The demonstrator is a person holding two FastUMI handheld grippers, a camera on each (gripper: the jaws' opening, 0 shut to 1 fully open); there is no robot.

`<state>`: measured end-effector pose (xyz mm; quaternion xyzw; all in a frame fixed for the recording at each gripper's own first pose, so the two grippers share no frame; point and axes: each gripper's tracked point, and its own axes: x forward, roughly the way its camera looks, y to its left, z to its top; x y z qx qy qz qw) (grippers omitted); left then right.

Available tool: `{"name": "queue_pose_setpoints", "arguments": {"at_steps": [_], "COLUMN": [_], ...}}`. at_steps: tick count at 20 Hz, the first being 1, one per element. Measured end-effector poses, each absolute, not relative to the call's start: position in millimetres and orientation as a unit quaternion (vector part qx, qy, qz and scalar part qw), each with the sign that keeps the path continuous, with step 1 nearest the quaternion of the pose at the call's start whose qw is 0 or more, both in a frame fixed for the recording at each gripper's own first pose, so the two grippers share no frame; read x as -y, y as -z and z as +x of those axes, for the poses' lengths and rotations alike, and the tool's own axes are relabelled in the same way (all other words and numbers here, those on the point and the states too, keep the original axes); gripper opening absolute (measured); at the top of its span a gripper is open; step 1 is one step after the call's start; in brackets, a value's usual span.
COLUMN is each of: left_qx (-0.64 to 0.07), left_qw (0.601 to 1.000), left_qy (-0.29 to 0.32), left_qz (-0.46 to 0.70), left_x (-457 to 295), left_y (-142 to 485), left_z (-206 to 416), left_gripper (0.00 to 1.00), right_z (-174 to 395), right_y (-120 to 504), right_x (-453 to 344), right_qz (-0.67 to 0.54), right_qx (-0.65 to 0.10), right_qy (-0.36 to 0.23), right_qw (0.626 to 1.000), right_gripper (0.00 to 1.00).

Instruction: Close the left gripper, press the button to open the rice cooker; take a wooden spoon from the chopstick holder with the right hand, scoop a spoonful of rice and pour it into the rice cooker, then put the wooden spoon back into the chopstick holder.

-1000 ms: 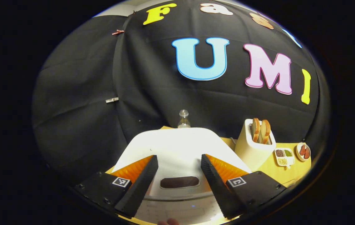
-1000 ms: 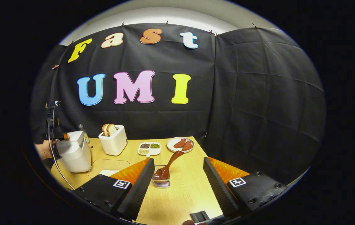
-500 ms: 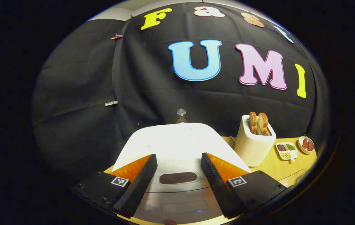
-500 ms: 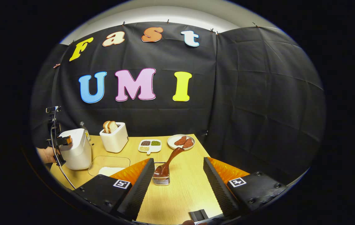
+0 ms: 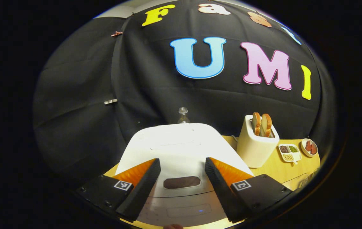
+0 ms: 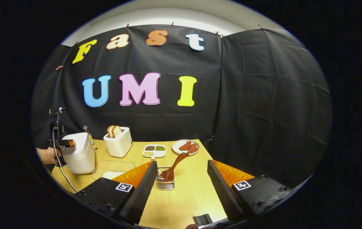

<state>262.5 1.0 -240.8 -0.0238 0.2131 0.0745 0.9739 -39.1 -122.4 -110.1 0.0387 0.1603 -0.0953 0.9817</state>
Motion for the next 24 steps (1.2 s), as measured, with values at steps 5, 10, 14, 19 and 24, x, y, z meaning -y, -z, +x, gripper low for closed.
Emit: {"name": "queue_pose_setpoints", "arguments": {"at_steps": [5, 10, 14, 19, 24], "left_qx": [-0.202, -0.244, -0.258, -0.253, -0.198], "left_qw": [0.977, 0.969, 0.965, 0.968, 0.98], "left_qy": [-0.044, -0.038, -0.028, -0.005, 0.013], "left_qz": [-0.057, -0.029, -0.024, 0.0, 0.009], "left_x": [7.4, 10.7, 10.1, 18.7, 22.6], "left_y": [232.0, 246.6, 250.6, 244.7, 207.6], "left_z": [254.8, 249.1, 243.2, 242.7, 230.8], "left_gripper": [0.96, 0.98, 1.0, 1.0, 0.95], "right_z": [-27.0, -20.4, -20.9, -22.4, -19.0], "right_y": [94.4, 89.9, 93.0, 94.7, 86.4], "right_x": [112.8, 104.2, 98.8, 92.3, 86.6], "right_qz": [0.04, 0.039, 0.036, 0.032, 0.037], "right_qx": [-0.144, -0.139, -0.139, -0.139, -0.132], "right_qy": [0.083, 0.076, 0.076, 0.071, 0.066], "right_qw": [0.985, 0.987, 0.987, 0.987, 0.988], "right_gripper": [0.98, 0.98, 0.98, 0.98, 0.98]}}
